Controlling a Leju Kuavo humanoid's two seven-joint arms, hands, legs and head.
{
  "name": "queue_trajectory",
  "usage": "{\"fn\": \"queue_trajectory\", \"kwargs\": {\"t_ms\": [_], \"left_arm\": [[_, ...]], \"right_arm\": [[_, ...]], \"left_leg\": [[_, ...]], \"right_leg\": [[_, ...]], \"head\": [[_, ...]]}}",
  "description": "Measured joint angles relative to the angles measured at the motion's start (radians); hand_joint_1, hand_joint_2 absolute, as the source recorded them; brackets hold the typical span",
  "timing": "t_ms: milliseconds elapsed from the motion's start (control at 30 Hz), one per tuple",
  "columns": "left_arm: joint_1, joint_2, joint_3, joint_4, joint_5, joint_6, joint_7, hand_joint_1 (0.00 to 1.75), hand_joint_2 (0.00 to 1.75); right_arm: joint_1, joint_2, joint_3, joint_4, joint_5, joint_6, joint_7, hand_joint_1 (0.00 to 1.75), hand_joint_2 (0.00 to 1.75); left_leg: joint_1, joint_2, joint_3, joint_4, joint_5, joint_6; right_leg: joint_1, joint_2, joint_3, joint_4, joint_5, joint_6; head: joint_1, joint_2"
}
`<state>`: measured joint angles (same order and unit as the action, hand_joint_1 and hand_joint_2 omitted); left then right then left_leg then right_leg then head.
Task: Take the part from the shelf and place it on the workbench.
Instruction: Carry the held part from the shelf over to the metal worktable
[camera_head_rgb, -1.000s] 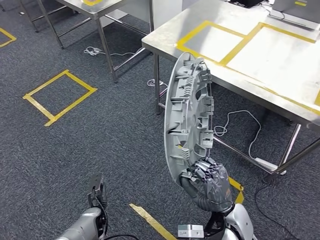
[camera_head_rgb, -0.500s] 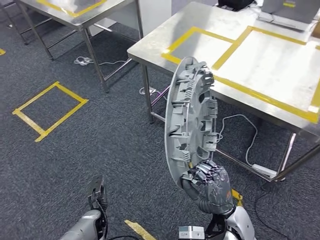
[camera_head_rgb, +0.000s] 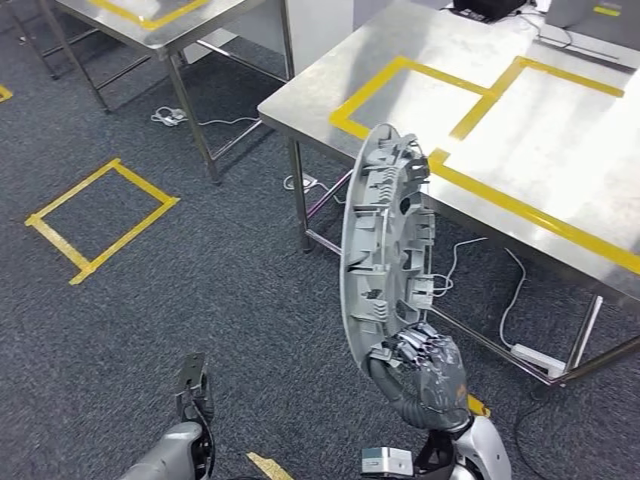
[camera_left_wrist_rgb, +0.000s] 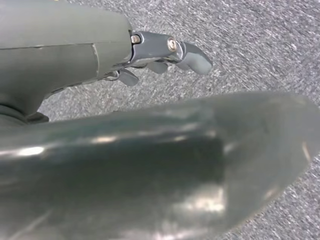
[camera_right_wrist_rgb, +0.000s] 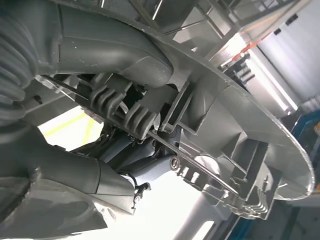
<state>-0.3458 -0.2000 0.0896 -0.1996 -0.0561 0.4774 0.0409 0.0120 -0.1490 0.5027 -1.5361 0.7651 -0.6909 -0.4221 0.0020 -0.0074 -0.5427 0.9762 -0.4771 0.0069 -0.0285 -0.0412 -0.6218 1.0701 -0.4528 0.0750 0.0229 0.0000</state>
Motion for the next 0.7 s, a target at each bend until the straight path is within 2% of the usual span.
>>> {"fn": "queue_trajectory", "kwargs": {"t_ms": [33, 100, 133, 167, 233, 267, 300, 333, 367, 400, 433, 467, 500, 533, 567, 600, 633, 700], "left_arm": [[0.002, 0.003, 0.0, 0.001, -0.001, 0.0, 0.001, 0.0, 0.0], [0.0, 0.004, 0.0, 0.002, -0.004, 0.001, 0.004, 0.0, 0.0], [-0.003, 0.004, 0.0, 0.002, -0.005, 0.001, 0.005, 0.0, 0.0], [-0.006, 0.003, 0.0, 0.002, -0.006, 0.001, 0.005, 0.0, 0.0], [-0.01, -0.004, -0.001, 0.003, -0.007, 0.001, 0.005, 0.0, 0.0], [-0.011, -0.007, -0.001, 0.004, -0.008, 0.001, 0.005, 0.0, 0.0], [-0.012, -0.01, -0.001, 0.004, -0.008, 0.001, 0.005, 0.0, 0.0], [-0.014, -0.013, -0.001, 0.004, -0.008, 0.001, 0.006, 0.0, 0.0], [-0.015, -0.014, -0.001, 0.005, -0.009, 0.001, 0.006, 0.0, 0.0], [-0.016, -0.014, -0.001, 0.005, -0.009, 0.001, 0.007, 0.0, 0.0], [-0.016, -0.008, -0.001, 0.005, -0.01, 0.002, 0.008, 0.0, 0.0], [-0.012, -0.003, -0.001, 0.007, -0.01, 0.002, 0.01, 0.0, 0.0], [-0.006, 0.004, -0.001, 0.01, -0.011, 0.004, 0.012, 0.0, 0.0], [0.0, 0.009, -0.002, 0.012, -0.011, 0.006, 0.013, 0.0, 0.0], [0.004, 0.011, -0.002, 0.014, -0.011, 0.009, 0.015, 0.0, 0.0], [0.003, 0.011, -0.002, 0.014, -0.012, 0.011, 0.015, 0.0, 0.0], [-0.005, 0.009, -0.002, 0.013, -0.013, 0.012, 0.014, 0.0, 0.0], [-0.021, 0.003, -0.003, 0.011, -0.016, 0.011, 0.013, 0.0, 0.0]], "right_arm": [[0.001, 0.0, 0.0, 0.002, -0.003, 0.001, 0.0, 1.75, 1.75], [0.001, 0.0, 0.001, 0.003, -0.01, 0.001, 0.001, 1.75, 1.75], [0.003, 0.0, 0.0, 0.003, -0.012, 0.001, 0.001, 1.75, 1.75], [0.008, -0.001, 0.0, 0.003, -0.014, 0.001, 0.001, 1.75, 1.75], [0.027, -0.004, -0.002, 0.006, -0.015, 0.001, 0.002, 1.75, 1.75], [0.037, -0.007, -0.002, 0.009, -0.016, 0.001, 0.002, 1.75, 1.75], [0.044, -0.01, -0.002, 0.012, -0.016, 0.001, 0.002, 1.75, 1.75], [0.048, -0.012, -0.002, 0.014, -0.016, 0.001, 0.002, 1.75, 1.75], [0.049, -0.013, -0.002, 0.015, -0.016, 0.001, 0.002, 1.75, 1.75], [0.05, -0.013, -0.002, 0.016, -0.017, 0.001, 0.002, 1.75, 1.75], [0.052, -0.013, -0.002, 0.016, -0.017, 0.001, 0.001, 1.75, 1.75], [0.054, -0.013, -0.002, 0.018, -0.018, 0.001, 0.001, 1.75, 1.75], [0.058, -0.014, -0.001, 0.022, -0.019, 0.0, 0.0, 1.75, 1.75], [0.06, -0.014, 0.0, 0.025, -0.02, 0.0, 0.0, 1.75, 1.75], [0.06, -0.015, 0.0, 0.027, -0.021, -0.001, 0.0, 1.75, 1.75], [0.059, -0.015, 0.0, 0.025, -0.022, -0.001, 0.0, 1.75, 1.75], [0.057, -0.015, -0.001, 0.02, -0.024, -0.002, 0.0, 1.75, 1.75], [0.052, -0.016, -0.003, 0.012, -0.027, -0.002, 0.0, 1.75, 1.75]], "left_leg": [[-0.006, 0.002, -0.006, 0.005, -0.005, -0.004], [-0.013, 0.012, -0.029, 0.018, -0.017, -0.013], [-0.012, 0.018, -0.042, 0.03, -0.029, -0.024], [-0.008, 0.021, -0.052, 0.055, -0.047, -0.041], [0.009, 0.026, -0.073, 0.152, -0.099, -0.08], [0.018, 0.027, -0.088, 0.212, -0.122, -0.091], [0.024, 0.029, -0.106, 0.261, -0.133, -0.091], [0.024, 0.029, -0.119, 0.282, -0.125, -0.079], [0.017, 0.026, -0.122, 0.268, -0.098, -0.055], [0.0, 0.016, -0.113, 0.217, -0.055, -0.017], [-0.025, -0.011, -0.096, 0.148, -0.007, 0.039], [-0.046, -0.039, -0.077, 0.086, 0.032, 0.094], [-0.064, -0.065, -0.06, 0.04, 0.06, 0.137], [-0.074, -0.083, -0.05, 0.019, 0.071, 0.165], [-0.075, -0.084, -0.045, 0.016, 0.074, 0.171], [-0.075, -0.078, -0.042, 0.009, 0.079, 0.17], [-0.071, -0.068, -0.03, -0.013, 0.082, 0.169], [-0.055, -0.043, 0.011, -0.078, 0.082, 0.151]], "right_leg": [[0.001, -0.005, -0.004, 0.002, -0.008, -0.002], [-0.007, 0.015, -0.016, -0.005, -0.03, -0.019], [-0.01, 0.028, -0.023, -0.007, -0.042, -0.028], [-0.015, 0.038, -0.022, -0.008, -0.051, -0.037], [-0.018, 0.057, -0.001, -0.011, -0.066, -0.05], [-0.019, 0.063, 0.016, -0.015, -0.071, -0.052], [-0.018, 0.072, 0.032, -0.02, -0.075, -0.053], [-0.014, 0.084, 0.045, -0.027, -0.077, -0.054], [-0.008, 0.097, 0.058, -0.037, -0.078, -0.056], [0.002, 0.111, 0.072, -0.052, -0.075, -0.059], [0.008, 0.123, 0.087, -0.069, -0.072, -0.064], [0.016, 0.135, 0.1, -0.085, -0.067, -0.066], [0.016, 0.144, 0.109, -0.096, -0.062, -0.066], [0.011, 0.155, 0.114, -0.103, -0.06, -0.063], [0.008, 0.167, 0.114, -0.107, -0.058, -0.057], [0.004, 0.178, 0.115, -0.114, -0.056, -0.053], [0.008, 0.171, 0.114, -0.119, -0.059, -0.051], [0.022, 0.114, 0.104, -0.097, -0.094, -0.049]], "head": [[0.0, 0.0], [-0.006, 0.0], [-0.009, 0.0], [-0.012, 0.0], [-0.018, 0.0], [-0.021, 0.0], [-0.022, 0.0], [-0.025, 0.0], [-0.03, 0.0], [-0.036, 0.0], [-0.041, 0.0], [-0.038, 0.0], [-0.033, 0.0], [-0.026, 0.0], [-0.022, 0.0], [-0.025, 0.0], [-0.03, 0.0], [-0.032, 0.0]]}}
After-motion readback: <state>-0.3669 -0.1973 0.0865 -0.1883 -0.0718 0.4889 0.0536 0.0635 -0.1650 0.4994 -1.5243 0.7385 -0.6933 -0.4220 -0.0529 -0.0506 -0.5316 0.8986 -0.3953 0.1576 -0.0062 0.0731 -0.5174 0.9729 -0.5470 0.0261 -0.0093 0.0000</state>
